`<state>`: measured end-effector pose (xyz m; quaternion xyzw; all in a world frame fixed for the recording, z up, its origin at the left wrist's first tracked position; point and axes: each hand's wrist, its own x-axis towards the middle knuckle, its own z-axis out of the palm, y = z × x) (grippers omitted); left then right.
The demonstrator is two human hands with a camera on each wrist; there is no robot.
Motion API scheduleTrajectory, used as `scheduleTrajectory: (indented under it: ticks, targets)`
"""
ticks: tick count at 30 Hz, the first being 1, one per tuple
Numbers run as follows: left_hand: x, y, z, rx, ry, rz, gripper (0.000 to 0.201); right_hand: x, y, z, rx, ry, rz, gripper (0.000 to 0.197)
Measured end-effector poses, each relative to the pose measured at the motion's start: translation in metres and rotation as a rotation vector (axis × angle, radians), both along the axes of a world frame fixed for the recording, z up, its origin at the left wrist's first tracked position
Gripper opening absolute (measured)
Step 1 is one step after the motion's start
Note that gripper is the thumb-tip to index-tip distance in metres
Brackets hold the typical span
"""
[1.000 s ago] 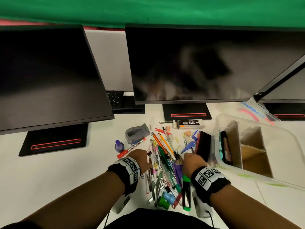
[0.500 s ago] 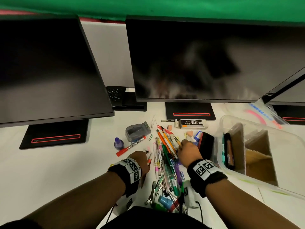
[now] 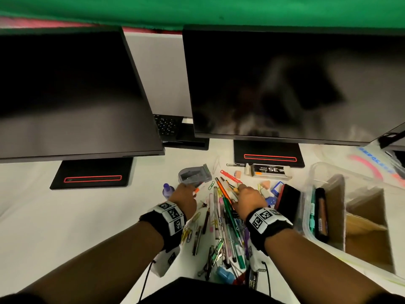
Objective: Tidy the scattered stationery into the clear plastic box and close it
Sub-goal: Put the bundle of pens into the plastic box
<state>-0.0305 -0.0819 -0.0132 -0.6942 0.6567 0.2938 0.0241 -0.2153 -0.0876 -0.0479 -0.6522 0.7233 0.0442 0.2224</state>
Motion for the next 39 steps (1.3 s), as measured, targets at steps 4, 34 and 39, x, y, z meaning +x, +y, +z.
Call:
scheduleTrajectory:
  ticks: [4, 34, 39]
  targets:
    - [0.000, -0.006, -0.004, 0.042, -0.100, -0.060, 0.043, -0.003, 0.003, 0.003, 0.049, 0.027, -0.001, 0.035]
    - [-0.031, 0.007, -0.025, 0.115, -0.089, -0.228, 0.027, 0.007, 0.027, 0.012, 0.123, -0.103, -0.056, 0.030]
    - [-0.031, 0.008, -0.027, 0.105, -0.104, -0.215, 0.033, 0.002, 0.026, 0.011, 0.144, -0.128, -0.124, 0.033]
